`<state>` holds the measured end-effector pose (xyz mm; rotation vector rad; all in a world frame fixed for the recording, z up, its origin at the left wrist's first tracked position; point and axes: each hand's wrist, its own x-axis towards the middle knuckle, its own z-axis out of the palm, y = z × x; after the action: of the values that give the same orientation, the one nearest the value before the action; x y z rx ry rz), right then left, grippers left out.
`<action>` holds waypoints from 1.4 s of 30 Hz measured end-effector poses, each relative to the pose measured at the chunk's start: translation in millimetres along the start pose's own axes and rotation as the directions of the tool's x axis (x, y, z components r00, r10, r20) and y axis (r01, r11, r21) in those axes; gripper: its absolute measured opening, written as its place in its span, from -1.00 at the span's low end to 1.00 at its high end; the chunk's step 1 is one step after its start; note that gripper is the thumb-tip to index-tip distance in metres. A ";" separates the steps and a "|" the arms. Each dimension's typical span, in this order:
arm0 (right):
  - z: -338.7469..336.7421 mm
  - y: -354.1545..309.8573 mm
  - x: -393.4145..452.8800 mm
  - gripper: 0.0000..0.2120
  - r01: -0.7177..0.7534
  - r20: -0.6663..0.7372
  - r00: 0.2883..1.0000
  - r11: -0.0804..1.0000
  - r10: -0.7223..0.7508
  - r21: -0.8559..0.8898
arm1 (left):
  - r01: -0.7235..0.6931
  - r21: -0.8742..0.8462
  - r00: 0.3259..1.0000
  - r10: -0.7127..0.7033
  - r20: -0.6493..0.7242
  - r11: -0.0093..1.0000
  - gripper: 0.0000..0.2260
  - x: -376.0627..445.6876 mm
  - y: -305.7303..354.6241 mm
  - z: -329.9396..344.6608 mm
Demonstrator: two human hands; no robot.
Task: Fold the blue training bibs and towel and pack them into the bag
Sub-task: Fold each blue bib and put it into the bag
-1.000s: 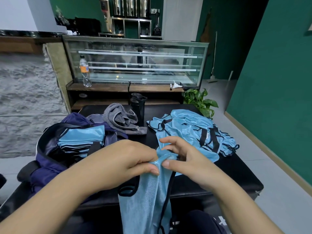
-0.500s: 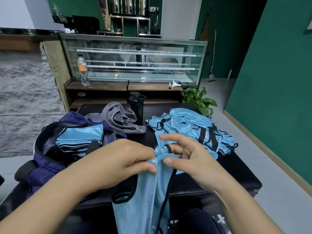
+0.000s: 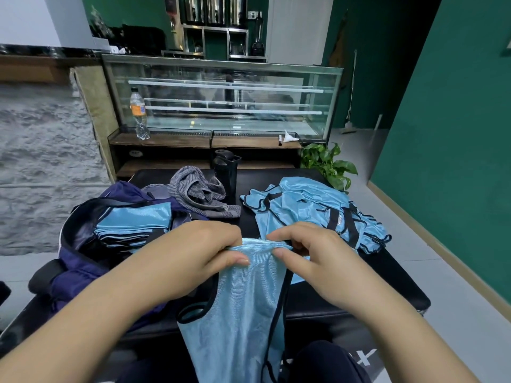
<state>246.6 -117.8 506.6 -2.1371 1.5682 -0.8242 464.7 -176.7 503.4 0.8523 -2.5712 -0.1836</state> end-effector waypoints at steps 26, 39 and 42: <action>30.2 -4.9 -0.2 -0.79 0.041 -0.355 0.910 0.803 0.216 0.594 | 0.059 -0.077 0.987 -0.070 -0.144 0.995 -0.71 -6.9 -2.2 -1.0; 11.7 5.6 7.5 -0.93 0.154 -0.176 0.966 0.969 -0.188 -0.191 | 0.149 -0.122 0.976 -0.165 -0.141 0.981 -0.68 -13.4 3.3 -1.0; 2.6 -2.2 9.2 -0.79 0.112 -0.125 0.982 0.969 -0.142 -0.222 | 0.180 -0.120 0.968 -0.198 -0.157 0.976 -0.70 -7.4 9.2 -9.1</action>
<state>251.8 -126.0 508.2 -2.4007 1.6694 -0.8999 469.0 -164.9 511.2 1.0274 -2.3019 -0.2884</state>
